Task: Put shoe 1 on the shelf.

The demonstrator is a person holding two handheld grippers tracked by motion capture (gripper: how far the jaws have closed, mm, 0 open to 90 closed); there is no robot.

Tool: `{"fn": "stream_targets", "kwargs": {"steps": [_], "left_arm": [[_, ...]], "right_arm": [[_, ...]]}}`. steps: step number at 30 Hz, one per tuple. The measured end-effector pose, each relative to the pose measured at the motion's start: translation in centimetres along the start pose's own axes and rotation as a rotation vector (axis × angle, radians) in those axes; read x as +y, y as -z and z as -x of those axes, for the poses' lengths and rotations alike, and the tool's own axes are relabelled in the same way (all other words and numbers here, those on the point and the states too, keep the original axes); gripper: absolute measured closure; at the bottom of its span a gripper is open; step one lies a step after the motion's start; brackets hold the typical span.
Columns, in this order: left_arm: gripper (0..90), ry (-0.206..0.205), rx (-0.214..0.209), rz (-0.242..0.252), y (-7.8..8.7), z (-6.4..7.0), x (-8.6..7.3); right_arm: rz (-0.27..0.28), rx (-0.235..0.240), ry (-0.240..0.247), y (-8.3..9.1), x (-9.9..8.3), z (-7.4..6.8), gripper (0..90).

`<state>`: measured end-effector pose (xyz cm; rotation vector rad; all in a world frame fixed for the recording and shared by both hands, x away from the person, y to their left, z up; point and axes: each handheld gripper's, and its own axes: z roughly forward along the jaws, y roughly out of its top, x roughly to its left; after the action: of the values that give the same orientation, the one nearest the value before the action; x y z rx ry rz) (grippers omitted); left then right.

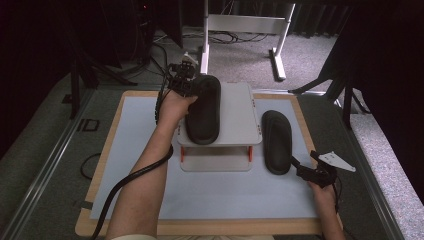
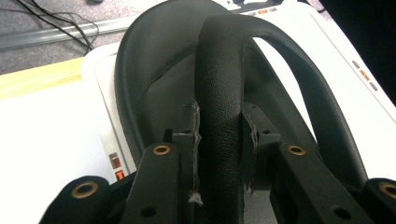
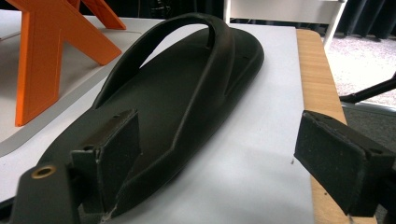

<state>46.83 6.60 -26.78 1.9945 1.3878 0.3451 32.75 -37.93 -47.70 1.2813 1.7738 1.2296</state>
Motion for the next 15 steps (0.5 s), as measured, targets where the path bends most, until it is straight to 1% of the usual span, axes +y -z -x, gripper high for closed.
{"fn": "stream_targets", "kwargs": {"steps": [2,4,5,6,8,9,11,12,13,14,15], "left_arm": [[69.6,0.0,0.0,0.014,-0.1,0.1,-0.1],[68.8,-0.007,-0.012,0.025,-0.1,0.0,-0.2],[68.4,-0.005,-0.019,0.033,0.1,-0.1,-0.3],[68.1,-0.004,-0.037,0.037,0.2,-0.3,-0.3],[66.9,-0.008,-0.046,0.039,0.3,-0.6,-0.4],[66.9,0.002,-0.061,0.046,0.4,-0.8,-0.4],[65.7,-0.007,-0.069,0.052,0.6,-0.9,-0.4],[65.0,-0.007,-0.079,0.06,0.7,-0.9,-0.4],[63.1,-0.015,-0.082,0.062,0.9,-0.9,-0.4],[63.1,-0.026,-0.073,0.068,1.1,-0.9,-0.4],[63.3,-0.025,-0.078,0.076,1.3,-0.9,-0.4]], "right_arm": [[0.001,0.002,-0.002,0.0,0.0,0.0,13.6],[0.001,0.004,-0.004,0.0,0.0,0.1,13.7],[0.001,0.003,-0.003,0.0,0.0,0.1,13.7],[0.002,0.004,-0.002,0.0,0.0,0.1,13.7],[-0.001,0.003,0.0,0.0,0.0,0.0,13.7],[-0.001,0.002,-0.001,0.0,0.0,0.0,13.7],[-0.001,0.002,-0.001,0.0,0.0,0.0,13.7],[-0.002,0.002,-0.001,0.0,0.0,0.0,13.7],[-0.002,0.003,-0.001,0.0,0.0,0.0,13.8],[-0.002,0.003,0.0,0.0,0.0,0.0,13.8],[-0.002,0.004,0.001,0.0,0.0,0.1,13.8]]}}
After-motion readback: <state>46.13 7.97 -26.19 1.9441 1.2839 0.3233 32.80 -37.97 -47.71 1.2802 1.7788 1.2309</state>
